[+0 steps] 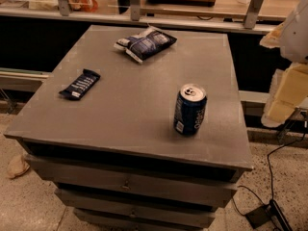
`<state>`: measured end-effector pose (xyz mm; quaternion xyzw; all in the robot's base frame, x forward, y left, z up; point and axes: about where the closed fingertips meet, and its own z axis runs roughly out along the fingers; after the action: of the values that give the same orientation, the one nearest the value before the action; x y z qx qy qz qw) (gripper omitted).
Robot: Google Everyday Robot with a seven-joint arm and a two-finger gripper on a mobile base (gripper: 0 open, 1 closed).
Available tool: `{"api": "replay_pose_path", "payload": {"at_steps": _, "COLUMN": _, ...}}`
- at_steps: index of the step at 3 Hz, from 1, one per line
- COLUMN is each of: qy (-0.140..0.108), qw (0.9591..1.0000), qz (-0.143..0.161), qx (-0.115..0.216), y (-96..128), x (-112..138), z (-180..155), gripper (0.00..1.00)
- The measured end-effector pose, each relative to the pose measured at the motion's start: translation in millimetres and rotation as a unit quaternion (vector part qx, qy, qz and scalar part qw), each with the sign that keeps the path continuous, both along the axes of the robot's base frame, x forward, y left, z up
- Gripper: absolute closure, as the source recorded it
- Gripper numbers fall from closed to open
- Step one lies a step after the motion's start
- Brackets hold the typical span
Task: Move pepsi can near rxbar blueberry
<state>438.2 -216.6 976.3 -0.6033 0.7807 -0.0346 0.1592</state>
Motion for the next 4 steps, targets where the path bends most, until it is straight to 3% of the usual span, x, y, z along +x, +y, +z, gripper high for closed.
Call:
{"api": "replay_pose_path", "payload": {"at_steps": 1, "qy": -0.001, "qw": 1.0000, "qz": 0.001, "qx": 0.003, "y": 0, "x": 0, "z": 0, "gripper": 0.00}}
{"api": "replay_pose_path", "payload": {"at_steps": 2, "qy": -0.006, "qw": 0.9987, "qz": 0.011, "qx": 0.049, "y": 4, "x": -1, "z": 1, "gripper": 0.00}}
{"api": "replay_pose_path", "payload": {"at_steps": 3, "qy": -0.007, "qw": 0.9905, "qz": -0.005, "qx": 0.137, "y": -1, "x": 2, "z": -18, "gripper": 0.00}}
{"api": "replay_pose_path", "payload": {"at_steps": 4, "qy": -0.002, "qw": 0.9632, "qz": -0.007, "qx": 0.269, "y": 22, "x": -1, "z": -36, "gripper": 0.00}}
